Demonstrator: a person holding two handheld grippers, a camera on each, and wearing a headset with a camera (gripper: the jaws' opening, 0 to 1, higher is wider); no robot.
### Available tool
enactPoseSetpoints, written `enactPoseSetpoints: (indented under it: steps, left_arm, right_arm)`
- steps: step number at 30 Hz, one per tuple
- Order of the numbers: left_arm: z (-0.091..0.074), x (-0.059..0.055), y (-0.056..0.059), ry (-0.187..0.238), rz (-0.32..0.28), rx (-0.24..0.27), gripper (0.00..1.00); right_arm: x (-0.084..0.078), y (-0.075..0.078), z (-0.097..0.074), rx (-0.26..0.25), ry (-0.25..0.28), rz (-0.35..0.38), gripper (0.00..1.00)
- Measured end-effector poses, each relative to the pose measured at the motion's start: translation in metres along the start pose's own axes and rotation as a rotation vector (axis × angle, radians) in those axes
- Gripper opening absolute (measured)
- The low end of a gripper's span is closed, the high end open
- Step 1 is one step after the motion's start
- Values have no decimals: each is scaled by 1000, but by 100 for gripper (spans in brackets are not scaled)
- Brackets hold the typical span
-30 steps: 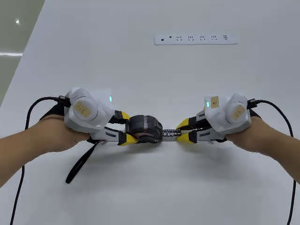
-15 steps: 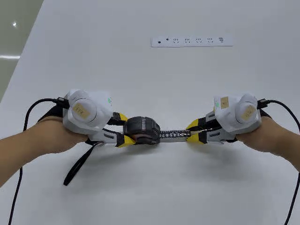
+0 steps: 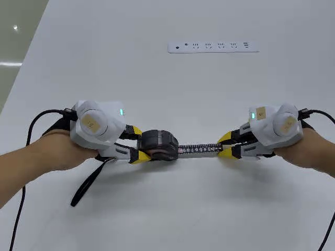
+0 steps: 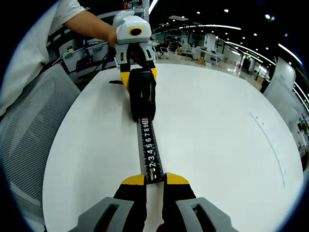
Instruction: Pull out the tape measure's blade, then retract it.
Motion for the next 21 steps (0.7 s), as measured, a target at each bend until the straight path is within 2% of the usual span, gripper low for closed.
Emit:
enactPoseSetpoints:
  steps: [12,21]
  left_arm:
    - [0,0,1,-1,-6,2,23]
    - [-1,0,2,-4,0,2,23]
  right_arm:
    - [-7,4,-13,-5,-18,-8,7]
    - [-24,-2,-26,-6,-42,10,7]
Point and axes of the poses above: the centre of the closed fingertips' face, and the gripper's own axes: z roughly forward along the fingers, y roughly to its right, x roughly out of its top, the point moved 10 cm from there along -z, roughly backward along the fingers, and after that the axes turned 7 degrees about -z, right-handed, at the moved point
